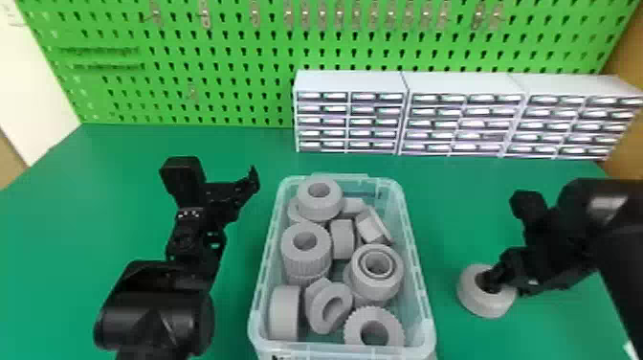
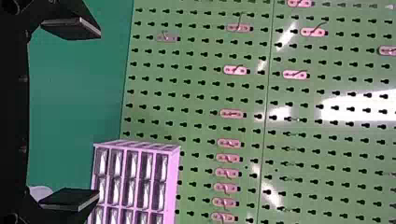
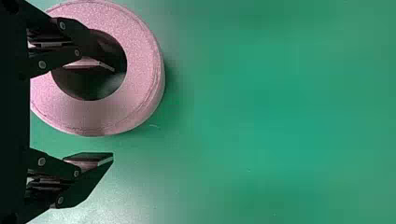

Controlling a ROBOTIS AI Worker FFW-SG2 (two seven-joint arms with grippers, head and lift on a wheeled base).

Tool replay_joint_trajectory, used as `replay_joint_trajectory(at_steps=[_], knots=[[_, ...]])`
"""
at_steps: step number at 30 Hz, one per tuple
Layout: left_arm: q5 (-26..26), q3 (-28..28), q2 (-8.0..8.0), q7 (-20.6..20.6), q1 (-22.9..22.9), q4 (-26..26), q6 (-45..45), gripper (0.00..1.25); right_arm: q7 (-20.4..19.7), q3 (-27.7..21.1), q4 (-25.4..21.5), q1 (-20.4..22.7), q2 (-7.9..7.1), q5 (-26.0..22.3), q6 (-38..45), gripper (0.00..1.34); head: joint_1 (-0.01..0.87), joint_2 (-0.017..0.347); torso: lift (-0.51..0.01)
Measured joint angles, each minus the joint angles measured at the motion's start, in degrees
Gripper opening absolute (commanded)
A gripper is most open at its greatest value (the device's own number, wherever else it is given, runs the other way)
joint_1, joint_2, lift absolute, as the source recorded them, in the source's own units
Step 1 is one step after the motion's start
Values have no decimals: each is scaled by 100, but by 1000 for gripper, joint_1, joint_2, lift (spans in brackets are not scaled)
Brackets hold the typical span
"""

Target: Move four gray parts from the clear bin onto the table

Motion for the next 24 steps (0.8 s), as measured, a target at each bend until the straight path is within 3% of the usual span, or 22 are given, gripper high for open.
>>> replay_joint_trajectory(at_steps=[6, 15, 24], knots=[[0, 10, 1, 0, 13, 0, 0, 1160, 0, 50, -366, -32, -34, -34, 0, 749, 693, 72, -52], [-2, 11, 0, 0, 21, 0, 0, 1160, 0, -37, -1465, -80, -41, -164, 0, 749, 693, 72, -52], [2, 32, 6, 0, 48, 0, -8, 1160, 0, -171, -2442, 28, 1, -648, 0, 749, 693, 72, -52]])
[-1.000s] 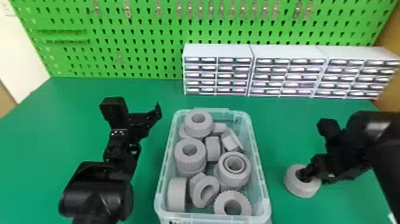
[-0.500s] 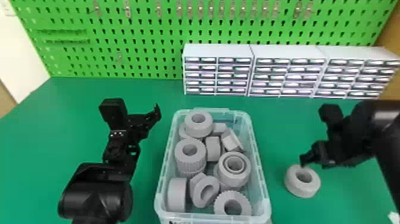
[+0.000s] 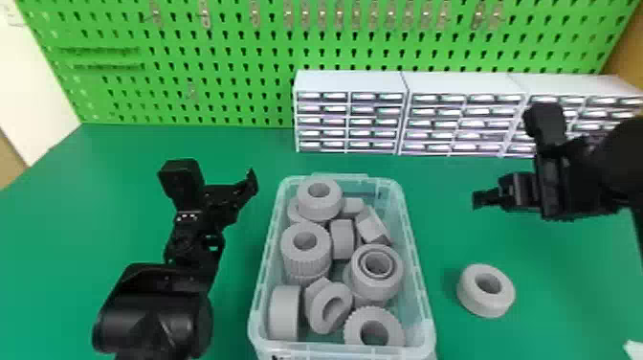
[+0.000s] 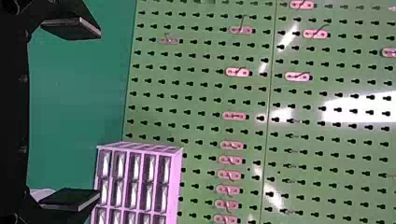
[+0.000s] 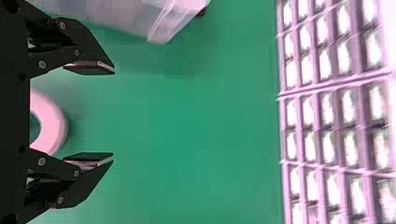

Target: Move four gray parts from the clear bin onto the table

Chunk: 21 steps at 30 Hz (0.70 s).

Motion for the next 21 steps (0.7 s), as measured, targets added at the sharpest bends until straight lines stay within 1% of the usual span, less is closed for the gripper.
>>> replay_joint_trajectory(at_steps=[4, 7, 13, 21], knots=[[1, 9, 0, 0, 8, 0, -6, 1160, 0, 39, -312, -1, 55, -45, 0, 749, 693, 72, -52], [0, 15, 1, 0, 13, 0, -11, 1160, 0, 130, -446, -38, 69, -120, 0, 749, 693, 72, -52], [0, 29, 2, 0, 21, 0, -24, 1160, 0, 389, -544, -172, 75, -333, 0, 749, 693, 72, -52], [-3, 24, 1, 0, 25, 0, -27, 1160, 0, 763, -557, -405, 102, -509, -6, 749, 693, 72, -52]])
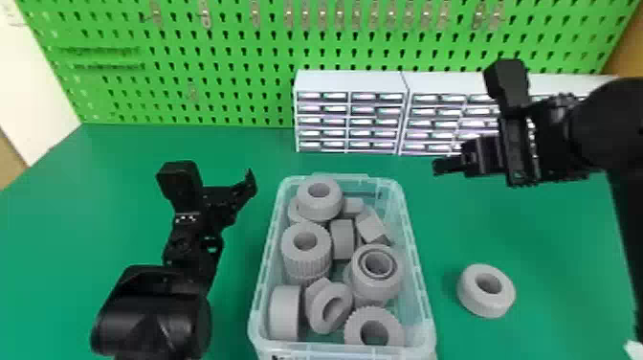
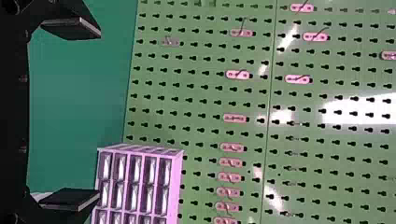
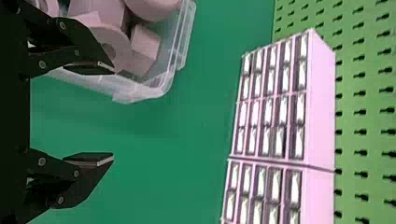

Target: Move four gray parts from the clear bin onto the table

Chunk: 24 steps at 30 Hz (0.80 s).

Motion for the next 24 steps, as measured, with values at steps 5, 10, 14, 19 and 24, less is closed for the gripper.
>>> replay_joint_trajectory(at_steps=[5, 10, 14, 19, 24], knots=[[-2, 1, 1, 0, -4, 0, 0, 1160, 0, 246, 14, -159, 44, -63, 0, 749, 693, 72, -52], [-4, -1, 2, 0, -4, 0, 0, 1160, 0, 483, 57, -282, 82, -131, -20, 749, 693, 72, -52], [-7, -2, 2, 0, -1, 0, 0, 1160, 0, 668, 78, -344, 116, -207, -74, 749, 693, 72, -52], [-10, 13, 1, 0, 0, 0, 0, 1160, 0, 917, 172, -435, 156, -270, -100, 749, 693, 72, -52], [-11, 9, 1, 0, 0, 0, 0, 1160, 0, 1095, 250, -499, 186, -375, -141, 749, 693, 72, -52]])
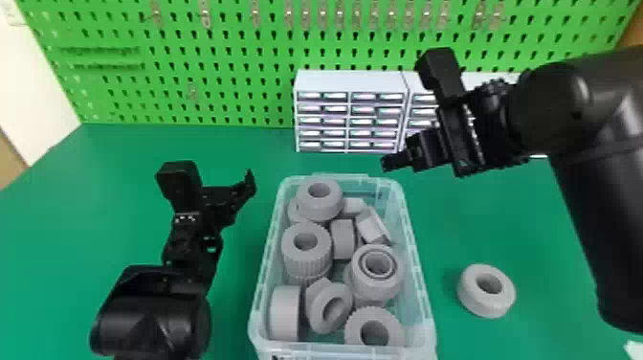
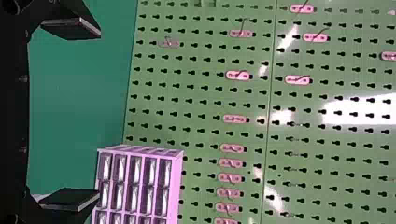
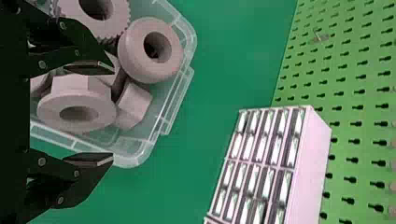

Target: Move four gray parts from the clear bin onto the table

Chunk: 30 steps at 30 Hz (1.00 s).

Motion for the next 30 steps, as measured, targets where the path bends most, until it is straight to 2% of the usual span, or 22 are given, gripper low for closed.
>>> replay_joint_trajectory(at_steps=[13, 30], knots=[[7, 7, 3, 0, -5, 0, 0, 1160, 0, 314, 250, -65, 39, -156, -19, 749, 693, 72, -52], [22, 6, 102, 0, 35, 0, 0, 1160, 0, 848, 532, -137, 41, -440, 116, 749, 693, 72, -52]])
